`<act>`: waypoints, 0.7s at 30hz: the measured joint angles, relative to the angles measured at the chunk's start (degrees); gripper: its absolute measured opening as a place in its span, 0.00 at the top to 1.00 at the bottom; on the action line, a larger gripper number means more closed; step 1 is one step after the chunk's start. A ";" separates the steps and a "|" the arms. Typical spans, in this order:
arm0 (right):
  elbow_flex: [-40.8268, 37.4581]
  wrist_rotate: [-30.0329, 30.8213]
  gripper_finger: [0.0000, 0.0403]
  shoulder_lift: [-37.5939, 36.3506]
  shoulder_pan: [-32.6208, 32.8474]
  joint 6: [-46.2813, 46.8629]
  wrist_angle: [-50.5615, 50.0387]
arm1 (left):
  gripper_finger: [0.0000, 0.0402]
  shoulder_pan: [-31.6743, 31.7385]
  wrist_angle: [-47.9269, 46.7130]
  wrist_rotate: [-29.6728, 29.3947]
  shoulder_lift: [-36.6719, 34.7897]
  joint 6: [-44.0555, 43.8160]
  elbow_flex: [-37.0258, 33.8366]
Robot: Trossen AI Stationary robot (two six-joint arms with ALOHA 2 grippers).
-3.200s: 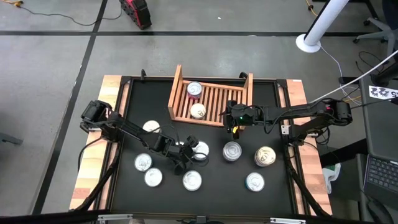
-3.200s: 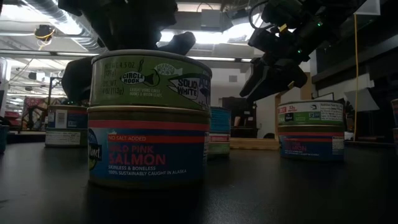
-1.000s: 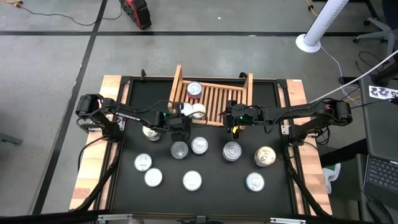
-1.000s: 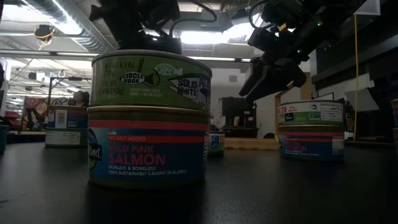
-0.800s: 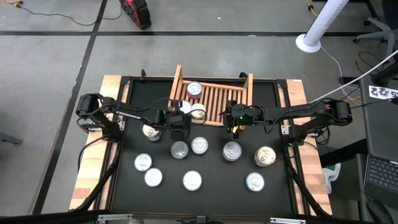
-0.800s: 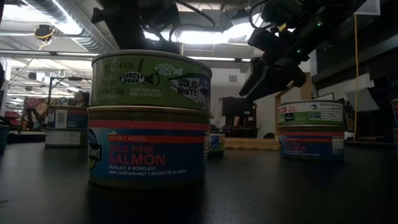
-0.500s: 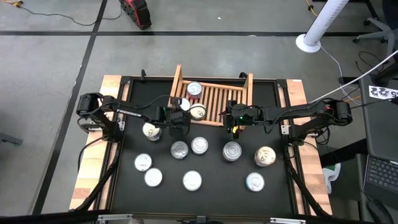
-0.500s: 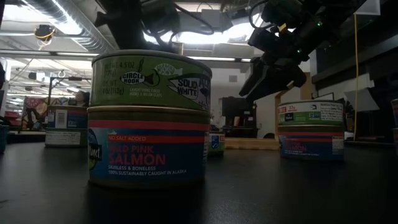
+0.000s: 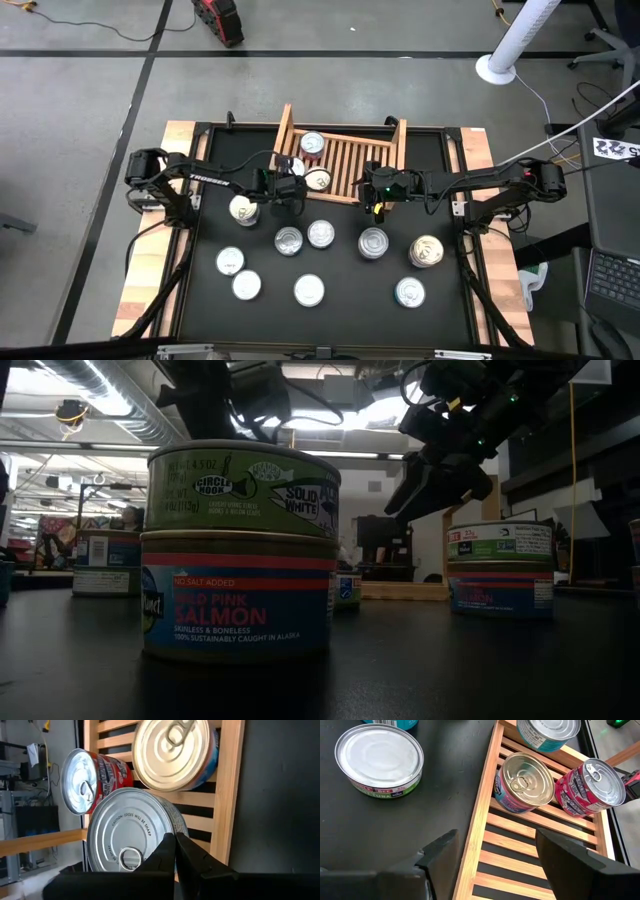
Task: Stack canned seafood by type on shelf
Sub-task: Put the light blue tuna can on the shelf
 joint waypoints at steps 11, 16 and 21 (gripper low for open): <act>0.00 0.00 0.35 0.00 -0.02 -0.09 0.04 | 1.00 0.09 0.60 1.58 1.90 1.87 0.00; 0.00 -0.02 0.35 0.00 0.00 -0.37 0.36 | 1.00 0.09 1.73 2.35 2.95 1.86 0.00; 0.00 -0.06 0.35 0.00 0.00 -0.40 0.57 | 1.00 0.40 4.18 4.21 3.13 2.06 0.00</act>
